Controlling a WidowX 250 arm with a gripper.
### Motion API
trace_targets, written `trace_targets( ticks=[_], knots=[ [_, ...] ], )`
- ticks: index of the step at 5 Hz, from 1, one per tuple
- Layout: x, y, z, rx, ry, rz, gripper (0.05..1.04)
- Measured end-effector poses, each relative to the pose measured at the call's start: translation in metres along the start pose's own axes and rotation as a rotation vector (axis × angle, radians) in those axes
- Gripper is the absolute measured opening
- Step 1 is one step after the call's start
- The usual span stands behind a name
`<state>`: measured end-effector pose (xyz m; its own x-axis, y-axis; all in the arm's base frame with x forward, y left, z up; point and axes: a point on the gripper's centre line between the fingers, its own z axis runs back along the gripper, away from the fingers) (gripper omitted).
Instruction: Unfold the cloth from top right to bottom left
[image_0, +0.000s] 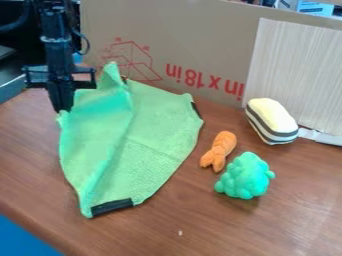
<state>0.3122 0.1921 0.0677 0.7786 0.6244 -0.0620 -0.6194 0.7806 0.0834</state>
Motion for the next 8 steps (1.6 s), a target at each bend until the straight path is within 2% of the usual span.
trace_targets(
  ticks=[1, 2, 3, 4, 6, 7, 8],
  knots=[
    [-0.001, 0.018, -0.004, -0.006, 0.059, 0.098, 0.059],
    [-0.004, 0.033, -0.004, 0.020, 0.084, 0.204, 0.059],
    [-0.011, 0.046, -0.005, 0.057, 0.072, 0.268, 0.059],
    [-0.015, 0.055, 0.013, 0.089, -0.009, 0.306, 0.059],
    [-0.012, 0.072, 0.027, 0.188, -0.025, 0.117, 0.082],
    [-0.008, 0.080, 0.044, 0.233, -0.017, 0.047, 0.231],
    [-0.009, 0.080, 0.044, 0.235, -0.005, 0.011, 0.523]
  ],
)
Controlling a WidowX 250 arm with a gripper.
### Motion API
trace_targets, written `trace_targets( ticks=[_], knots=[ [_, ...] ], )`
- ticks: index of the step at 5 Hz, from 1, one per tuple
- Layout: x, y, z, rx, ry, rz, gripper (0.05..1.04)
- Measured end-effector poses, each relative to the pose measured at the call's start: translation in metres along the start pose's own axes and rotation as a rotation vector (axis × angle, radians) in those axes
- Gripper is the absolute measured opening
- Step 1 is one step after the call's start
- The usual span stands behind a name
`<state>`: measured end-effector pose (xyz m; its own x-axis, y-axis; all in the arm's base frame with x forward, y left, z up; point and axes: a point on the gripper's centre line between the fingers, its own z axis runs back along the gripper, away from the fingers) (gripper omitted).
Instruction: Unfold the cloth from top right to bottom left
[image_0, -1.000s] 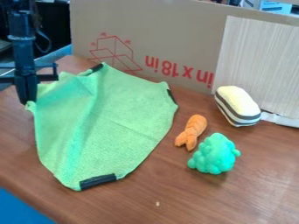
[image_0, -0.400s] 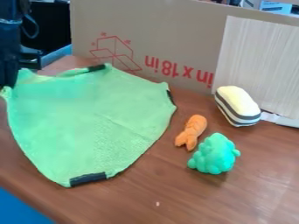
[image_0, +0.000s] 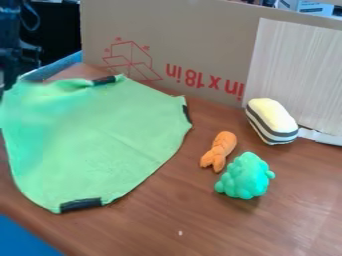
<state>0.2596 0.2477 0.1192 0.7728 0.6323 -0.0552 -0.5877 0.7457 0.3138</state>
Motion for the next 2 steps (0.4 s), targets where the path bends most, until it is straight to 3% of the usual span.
trace_targets(
  ticks=[1, 2],
  knots=[
    [0.0000, 0.0002, 0.0000, 0.002, 0.000, 0.000, 0.795],
    [0.0000, 0.0000, 0.0000, 0.000, 0.000, 0.000, 1.003]
  ],
)
